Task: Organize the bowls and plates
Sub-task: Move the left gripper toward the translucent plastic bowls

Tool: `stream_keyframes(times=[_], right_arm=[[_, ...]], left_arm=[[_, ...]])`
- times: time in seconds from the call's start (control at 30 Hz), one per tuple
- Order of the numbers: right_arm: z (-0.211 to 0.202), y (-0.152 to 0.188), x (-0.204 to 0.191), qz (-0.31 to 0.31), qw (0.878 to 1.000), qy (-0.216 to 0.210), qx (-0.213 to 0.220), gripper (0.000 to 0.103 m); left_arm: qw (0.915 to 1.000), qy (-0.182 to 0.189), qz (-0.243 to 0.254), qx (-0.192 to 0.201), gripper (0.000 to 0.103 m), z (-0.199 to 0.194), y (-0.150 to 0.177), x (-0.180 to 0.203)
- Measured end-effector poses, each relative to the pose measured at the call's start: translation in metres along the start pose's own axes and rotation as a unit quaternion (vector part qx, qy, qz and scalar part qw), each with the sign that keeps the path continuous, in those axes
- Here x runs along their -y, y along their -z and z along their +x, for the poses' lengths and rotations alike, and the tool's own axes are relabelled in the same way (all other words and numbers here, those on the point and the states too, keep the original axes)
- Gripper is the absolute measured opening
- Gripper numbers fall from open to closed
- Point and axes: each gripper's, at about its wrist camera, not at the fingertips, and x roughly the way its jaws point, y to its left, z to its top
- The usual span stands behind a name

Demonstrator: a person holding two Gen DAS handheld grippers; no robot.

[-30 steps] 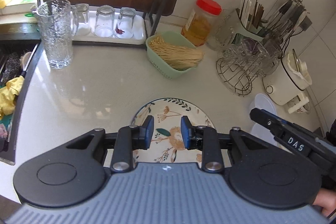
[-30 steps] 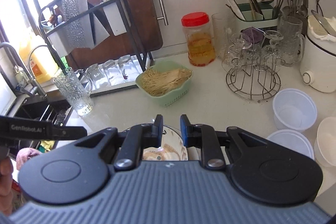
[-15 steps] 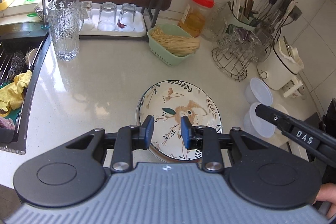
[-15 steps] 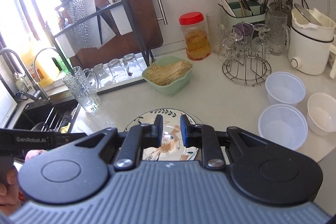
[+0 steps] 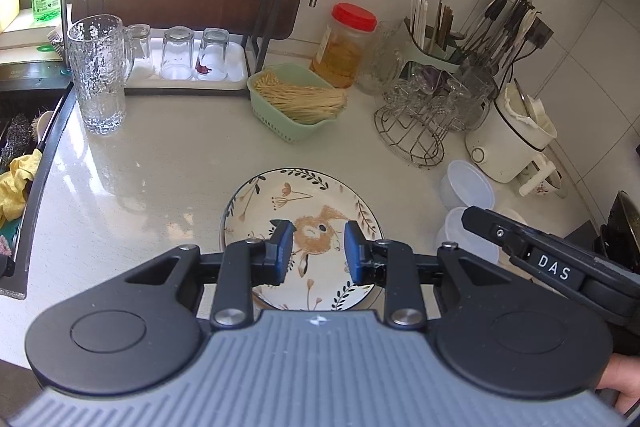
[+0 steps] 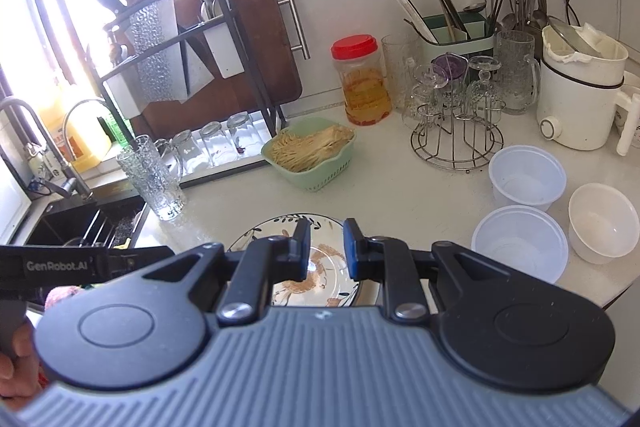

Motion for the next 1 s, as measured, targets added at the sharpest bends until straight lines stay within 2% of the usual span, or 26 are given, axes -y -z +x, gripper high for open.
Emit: stream_keyframes(times=[0.3, 0.57, 0.83, 0.87, 0.97, 1.0], right_arm=[[-0.003, -0.012, 0.054, -0.011, 1.0, -0.009, -0.014, 0.021], [-0.006, -0.008, 0.103, -0.006, 0.999, 0.004, -0.032, 0.021], [-0.005, -0.002, 0.145, 0.015, 0.999, 0.021, -0.041, 0.022], [-0.004, -0.001, 0.15, 0.018, 0.999, 0.024, -0.043, 0.022], [0.002, 0.003, 0.167, 0.025, 0.998, 0.035, -0.056, 0.023], [0.004, 0.005, 0.172, 0.028, 0.997, 0.048, -0.056, 0.028]], left_arm=[[0.9995, -0.029, -0.008, -0.008, 0.032, 0.023, 0.0, 0.042], [0.999, -0.034, 0.004, -0.03, 0.032, 0.046, 0.012, 0.092], [0.998, -0.029, 0.013, -0.055, 0.033, 0.075, 0.02, 0.123], [0.9978, -0.027, 0.014, -0.059, 0.036, 0.08, 0.02, 0.126], [0.9961, -0.014, 0.033, -0.08, 0.06, 0.102, 0.021, 0.138], [0.9951, -0.011, 0.048, -0.086, 0.06, 0.11, 0.023, 0.143]])
